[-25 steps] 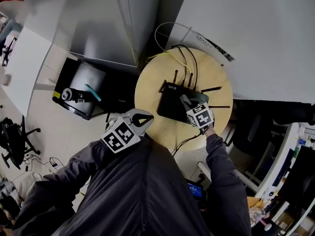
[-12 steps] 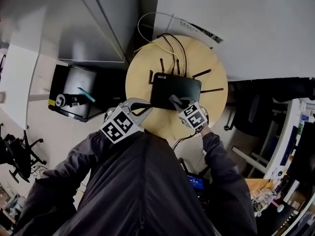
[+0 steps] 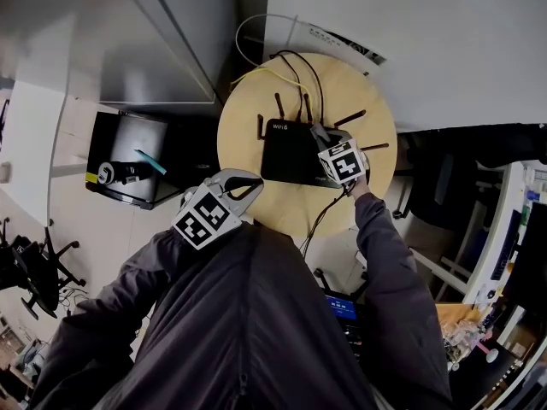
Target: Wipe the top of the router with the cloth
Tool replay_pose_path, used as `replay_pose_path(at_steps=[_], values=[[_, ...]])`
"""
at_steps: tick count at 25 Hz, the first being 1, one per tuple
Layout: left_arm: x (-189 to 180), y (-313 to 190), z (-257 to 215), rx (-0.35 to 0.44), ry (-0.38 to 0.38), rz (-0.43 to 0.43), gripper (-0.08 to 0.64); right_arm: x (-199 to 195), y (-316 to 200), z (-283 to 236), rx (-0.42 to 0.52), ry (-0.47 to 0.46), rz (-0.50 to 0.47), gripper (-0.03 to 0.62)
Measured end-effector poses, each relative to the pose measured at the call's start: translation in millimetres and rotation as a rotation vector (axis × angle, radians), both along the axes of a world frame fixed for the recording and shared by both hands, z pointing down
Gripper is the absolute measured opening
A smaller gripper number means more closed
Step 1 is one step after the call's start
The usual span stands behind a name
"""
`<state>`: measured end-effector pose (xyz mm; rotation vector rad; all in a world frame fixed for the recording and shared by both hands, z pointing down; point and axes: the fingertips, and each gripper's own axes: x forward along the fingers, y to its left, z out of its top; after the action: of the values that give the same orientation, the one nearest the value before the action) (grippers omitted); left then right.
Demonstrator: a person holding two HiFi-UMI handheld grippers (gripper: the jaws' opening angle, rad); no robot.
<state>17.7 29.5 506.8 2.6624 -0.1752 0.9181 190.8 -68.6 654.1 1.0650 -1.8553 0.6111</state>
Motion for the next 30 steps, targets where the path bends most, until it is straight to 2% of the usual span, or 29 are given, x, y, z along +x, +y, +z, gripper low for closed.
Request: replay_pose_path(at_steps=[4, 11, 15, 17, 20, 25, 28, 30], values=[[4.6, -1.8, -0.8, 0.006, 0.004, 0.019, 0.000, -6.9, 26.7, -1.3, -0.040, -0.005, -0.051, 0.040], [11.3, -6.0, -1.7, 0.007, 0.013, 0.047, 0.000, -36.0, 101.2, -2.9, -0.073, -0.067, -0.095, 0.040], [12.5, -5.0, -0.7, 0.001, 0.012, 0.052, 0.000, -42.5, 107.5, -5.1, -0.074, -0.077, -0.100, 0.038], [11.9, -2.4, -1.2, 0.002, 0.010, 0.056, 0.000, -31.5, 94.9, -9.8, -0.036, -0.059, -0.063, 0.040], [10.4, 0.3, -1.6, 0.002, 0.008, 0.054, 0.000, 4.6, 64.5, -15.9, 0.017, 0.003, 0.050, 0.040], [5.5, 3.1, -1.8, 0.001, 0.004, 0.039, 0.000, 45.9, 30.0, -5.5, 0.034, 0.093, 0.198, 0.040], [2.3, 3.9, -2.5, -0.002, 0.006, 0.026, 0.000, 53.7, 27.1, -0.3, 0.046, 0.116, 0.232, 0.038], [0.1, 3.0, -2.5, -0.004, 0.009, 0.019, 0.000, 52.2, 29.9, -1.6, 0.031, 0.121, 0.217, 0.038]])
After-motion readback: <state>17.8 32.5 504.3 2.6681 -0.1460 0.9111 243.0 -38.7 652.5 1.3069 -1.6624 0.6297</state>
